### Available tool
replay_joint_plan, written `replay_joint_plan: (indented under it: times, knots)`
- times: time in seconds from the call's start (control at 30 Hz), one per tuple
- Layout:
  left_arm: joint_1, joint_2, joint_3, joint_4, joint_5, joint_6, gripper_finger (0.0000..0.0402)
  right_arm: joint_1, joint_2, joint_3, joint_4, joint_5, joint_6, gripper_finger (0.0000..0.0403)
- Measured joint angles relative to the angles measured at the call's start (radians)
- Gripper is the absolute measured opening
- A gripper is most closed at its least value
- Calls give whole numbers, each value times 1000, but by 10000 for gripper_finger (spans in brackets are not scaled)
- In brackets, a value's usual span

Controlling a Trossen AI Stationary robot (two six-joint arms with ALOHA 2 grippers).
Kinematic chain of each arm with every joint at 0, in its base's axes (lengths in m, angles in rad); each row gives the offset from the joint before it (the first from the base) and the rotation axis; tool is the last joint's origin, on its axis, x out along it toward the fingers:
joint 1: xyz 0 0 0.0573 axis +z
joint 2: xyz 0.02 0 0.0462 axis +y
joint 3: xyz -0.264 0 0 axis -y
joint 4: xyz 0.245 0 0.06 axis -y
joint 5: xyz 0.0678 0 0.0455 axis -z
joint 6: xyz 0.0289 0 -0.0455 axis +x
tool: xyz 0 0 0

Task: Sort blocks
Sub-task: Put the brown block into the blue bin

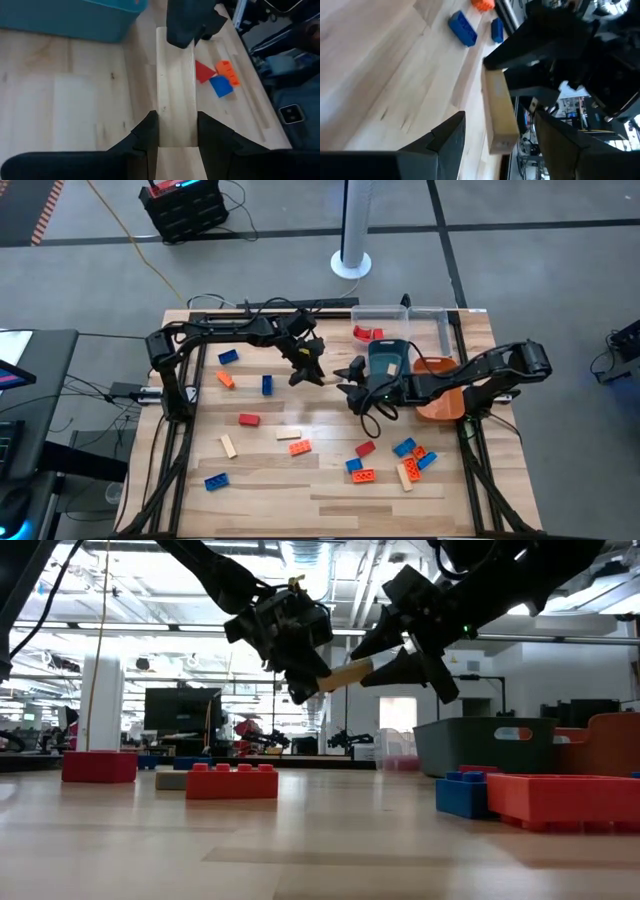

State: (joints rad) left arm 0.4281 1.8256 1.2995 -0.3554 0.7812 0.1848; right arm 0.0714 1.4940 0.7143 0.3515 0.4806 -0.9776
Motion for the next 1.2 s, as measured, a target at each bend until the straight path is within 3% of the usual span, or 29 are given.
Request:
replay_joint_plan:
  times: [0.23,0.4,0.6,0.83,1.07,1.2]
  knots:
    - [-25,0,0,17,23,-6,100,-2,0,1,11,-7,34,215]
    - [-36,0,0,25,23,-2,102,-2,0,1,2,-9,77,134]
    - [-40,-2,1,33,26,0,156,30,1,27,-49,-13,87,31]
    - [-39,-2,1,52,-49,5,196,36,1,103,-246,13,155,30]
    - [-14,-24,1,-61,-158,63,251,54,-16,195,-519,69,210,40]
    - [-8,-55,1,-151,-256,74,269,36,-62,248,-799,86,353,40]
